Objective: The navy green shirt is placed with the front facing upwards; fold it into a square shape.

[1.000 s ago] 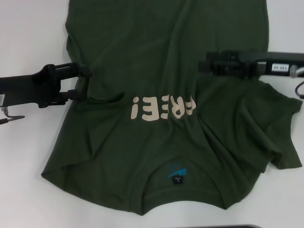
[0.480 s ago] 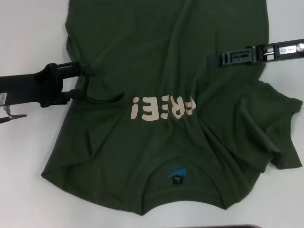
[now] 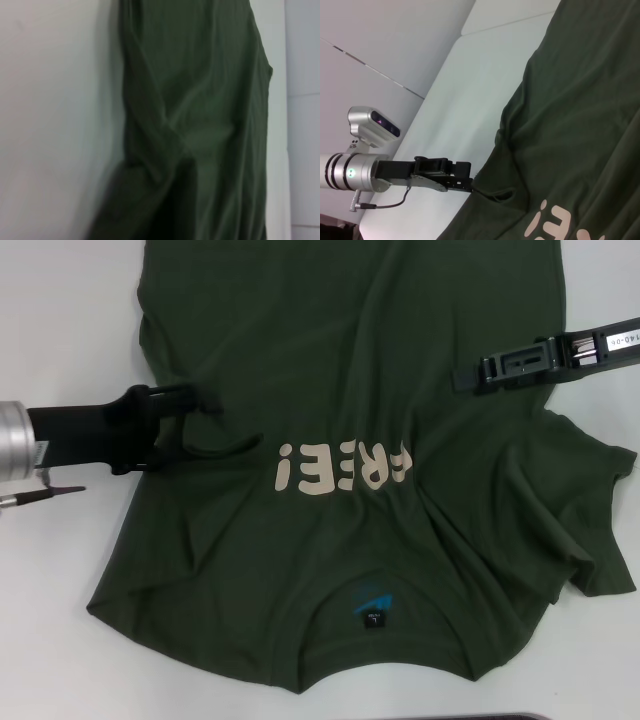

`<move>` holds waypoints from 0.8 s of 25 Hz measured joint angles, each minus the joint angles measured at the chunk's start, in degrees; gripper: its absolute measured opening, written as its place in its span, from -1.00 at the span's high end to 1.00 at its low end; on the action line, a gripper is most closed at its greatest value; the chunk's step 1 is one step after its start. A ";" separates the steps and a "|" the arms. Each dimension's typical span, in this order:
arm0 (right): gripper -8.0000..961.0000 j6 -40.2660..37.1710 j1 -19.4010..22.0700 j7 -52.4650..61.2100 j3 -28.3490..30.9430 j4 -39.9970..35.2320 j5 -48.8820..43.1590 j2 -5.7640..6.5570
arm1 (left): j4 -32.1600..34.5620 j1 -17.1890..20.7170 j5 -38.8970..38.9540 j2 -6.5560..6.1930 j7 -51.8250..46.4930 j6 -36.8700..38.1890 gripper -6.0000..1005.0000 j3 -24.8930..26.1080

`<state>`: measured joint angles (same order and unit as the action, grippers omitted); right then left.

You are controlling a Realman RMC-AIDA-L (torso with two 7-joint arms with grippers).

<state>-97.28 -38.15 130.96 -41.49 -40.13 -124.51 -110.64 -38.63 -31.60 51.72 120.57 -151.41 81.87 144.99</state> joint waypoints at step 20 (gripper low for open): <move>-0.53 0.65 0.30 -0.35 0.00 0.13 -0.03 -0.22 | -4.31 0.22 3.85 -0.88 0.45 4.38 -0.73 -0.49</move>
<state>-96.63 -37.85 130.60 -41.48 -40.00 -124.54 -110.86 -42.95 -31.39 55.56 119.69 -150.96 86.25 144.49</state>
